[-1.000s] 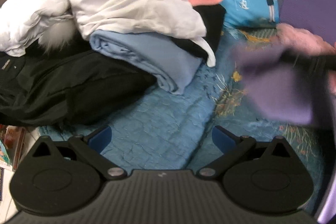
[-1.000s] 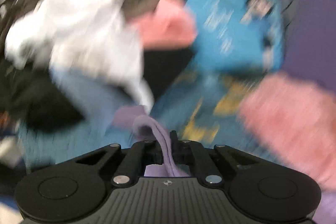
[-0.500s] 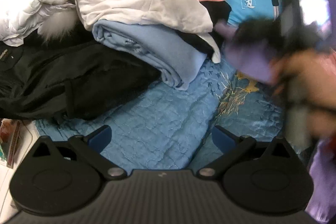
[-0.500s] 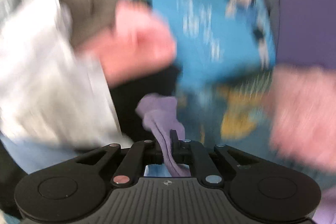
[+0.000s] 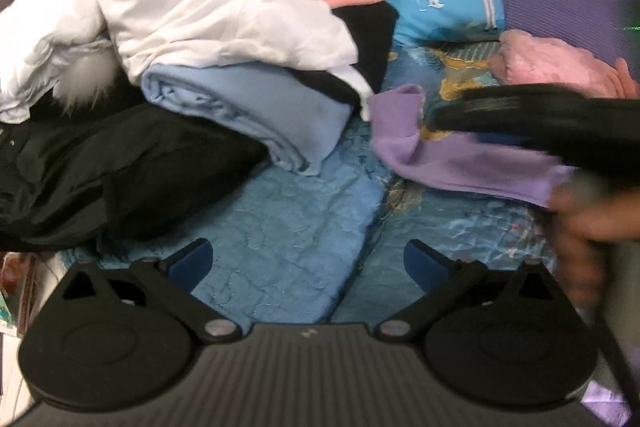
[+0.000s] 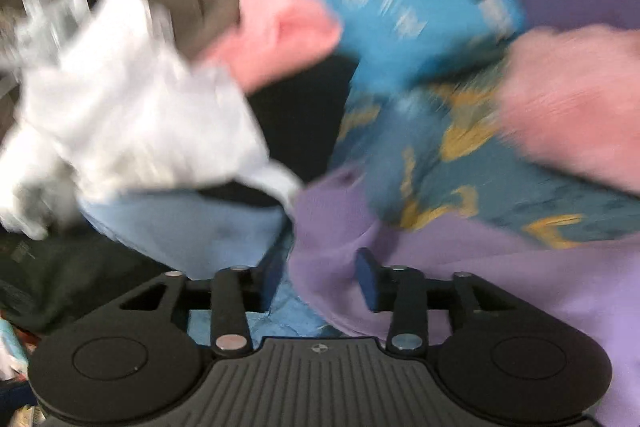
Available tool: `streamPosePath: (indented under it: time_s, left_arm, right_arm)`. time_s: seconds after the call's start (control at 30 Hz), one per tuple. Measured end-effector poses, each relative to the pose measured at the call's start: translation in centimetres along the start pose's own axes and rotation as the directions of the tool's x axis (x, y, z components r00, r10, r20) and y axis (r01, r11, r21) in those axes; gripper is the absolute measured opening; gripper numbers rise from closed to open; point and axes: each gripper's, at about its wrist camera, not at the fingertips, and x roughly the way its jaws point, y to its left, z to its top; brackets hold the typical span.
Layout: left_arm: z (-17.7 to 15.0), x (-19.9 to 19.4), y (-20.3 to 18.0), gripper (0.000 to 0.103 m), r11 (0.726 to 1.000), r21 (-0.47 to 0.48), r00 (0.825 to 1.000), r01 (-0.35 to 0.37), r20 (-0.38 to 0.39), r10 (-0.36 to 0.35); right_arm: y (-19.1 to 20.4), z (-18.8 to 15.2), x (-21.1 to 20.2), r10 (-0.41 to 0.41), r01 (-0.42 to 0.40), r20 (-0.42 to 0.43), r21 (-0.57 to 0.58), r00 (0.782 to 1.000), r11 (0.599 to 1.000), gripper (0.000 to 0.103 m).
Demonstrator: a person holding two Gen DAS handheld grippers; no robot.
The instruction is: Fold clothes
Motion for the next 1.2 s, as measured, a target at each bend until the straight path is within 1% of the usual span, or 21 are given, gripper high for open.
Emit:
streamPosePath:
  time_s: [0.07, 0.1, 0.17, 0.2, 0.23, 0.3, 0.33, 0.4, 0.43, 0.47, 0.53, 0.63, 0.77, 0.83, 0.97, 1.03, 1.07, 1.1, 1.13, 1.17, 1.2]
  left_arm:
    - [0.0, -0.3, -0.9, 0.103, 1.0, 0.017, 1.0, 0.018, -0.002, -0.018]
    - [-0.1, -0.4, -1.5, 0.103, 0.998, 0.035, 0.999, 0.045, -0.012, -0.044]
    - [-0.7, -0.2, -3.5, 0.103, 0.982, 0.098, 0.986, 0.159, -0.069, -0.152]
    - [-1.1, 0.0, -4.5, 0.103, 0.968, 0.125, 0.973, 0.216, -0.106, -0.203]
    - [-1.7, 0.3, -5.5, 0.103, 0.951, 0.148, 0.956, 0.272, -0.154, -0.25]
    - [-3.2, 1.1, -7.3, 0.103, 0.918, 0.176, 0.918, 0.355, -0.251, -0.307]
    - [-3.9, 1.4, -8.0, 0.103, 0.909, 0.183, 0.904, 0.375, -0.288, -0.315]
    - [-5.6, 1.9, -9.5, 0.103, 0.893, 0.192, 0.877, 0.407, -0.356, -0.323]
    - [-6.4, 2.1, -10.2, 0.103, 0.891, 0.195, 0.871, 0.411, -0.372, -0.32]
    - [-7.0, 2.2, -10.7, 0.103, 0.892, 0.2, 0.873, 0.405, -0.375, -0.312]
    - [-7.8, 2.4, -11.7, 0.103, 0.899, 0.218, 0.884, 0.379, -0.373, -0.282]
    - [-8.5, 2.8, -12.6, 0.103, 0.907, 0.226, 0.897, 0.356, -0.354, -0.264]
    - [-8.6, 3.4, -13.0, 0.102, 0.903, 0.191, 0.889, 0.385, -0.338, -0.308]
    - [-8.6, 3.2, -13.0, 0.097, 0.893, 0.198, 0.884, 0.405, -0.332, -0.328]
    - [-8.7, 2.1, -12.9, 0.082, 0.868, 0.218, 0.872, 0.446, -0.322, -0.368]
    - [-8.9, 1.5, -13.0, 0.071, 0.856, 0.216, 0.861, 0.469, -0.329, -0.389]
    - [-9.0, 1.2, -13.0, 0.057, 0.85, 0.215, 0.855, 0.48, -0.332, -0.399]
    - [-9.1, 0.9, -13.0, 0.038, 0.844, 0.214, 0.849, 0.491, -0.335, -0.409]
    - [-9.2, 0.5, -13.1, 0.028, 0.838, 0.213, 0.842, 0.502, -0.338, -0.419]
    - [-9.3, 0.2, -13.1, 0.02, 0.832, 0.212, 0.836, 0.513, -0.341, -0.429]
    - [-9.4, -0.1, -13.1, 0.018, 0.825, 0.21, 0.83, 0.524, -0.345, -0.439]
  right_arm:
    - [-2.2, -0.8, -5.4, 0.003, -0.003, 0.069, -0.002, 0.998, 1.0, 0.044]
    - [-3.5, -1.6, -8.4, -0.014, 0.015, 0.098, -0.005, 0.995, 1.0, 0.047]
    - [-6.3, -3.4, -13.9, -0.097, 0.102, 0.121, -0.034, 0.988, 0.994, 0.052]
    - [-7.7, -4.8, -16.7, -0.161, 0.17, 0.122, -0.067, 0.979, 0.983, 0.054]
    - [-9.1, -6.3, -19.3, -0.233, 0.245, 0.119, -0.1, 0.965, 0.964, 0.054]
    - [-11.2, -9.5, -24.1, -0.356, 0.368, 0.096, -0.178, 0.93, 0.913, 0.054]
    - [-12.1, -11.2, -26.2, -0.408, 0.415, 0.082, -0.22, 0.909, 0.883, 0.054]
    - [-13.2, -14.4, -29.4, -0.479, 0.468, 0.036, -0.295, 0.877, 0.833, 0.054]
    - [-13.7, -15.9, -30.8, -0.51, 0.488, 0.014, -0.315, 0.86, 0.814, 0.056]
    - [-14.5, -17.1, -32.1, -0.533, 0.506, -0.001, -0.311, 0.846, 0.804, 0.056]
    - [-15.7, -19.1, -34.1, -0.562, 0.538, -0.021, -0.261, 0.827, 0.802, 0.06]
    - [-17.4, -20.9, -36.5, -0.572, 0.562, -0.034, -0.148, 0.82, 0.814, 0.061]
    - [-19.7, -21.9, -38.0, -0.583, 0.584, -0.037, 0.027, 0.811, 0.811, 0.061]
    - [-20.9, -22.4, -38.2, -0.582, 0.584, -0.048, 0.079, 0.812, 0.808, 0.062]
    - [-23.1, -23.2, -38.4, -0.582, 0.587, -0.081, 0.155, 0.809, 0.795, 0.062]
    - [-24.6, -23.4, -38.2, -0.553, 0.56, -0.098, 0.227, 0.827, 0.797, 0.062]
    - [-25.3, -23.5, -38.0, -0.526, 0.534, -0.108, 0.264, 0.844, 0.803, 0.062]
    - [-25.8, -23.6, -37.8, -0.502, 0.512, -0.117, 0.294, 0.857, 0.807, 0.061]
    - [-26.0, -23.7, -37.4, -0.489, 0.503, -0.126, 0.308, 0.863, 0.808, 0.06]
    - [-26.2, -23.8, -37.1, -0.477, 0.494, -0.135, 0.321, 0.869, 0.808, 0.059]
    - [-26.4, -23.8, -36.7, -0.465, 0.485, -0.143, 0.33, 0.873, 0.81, 0.058]
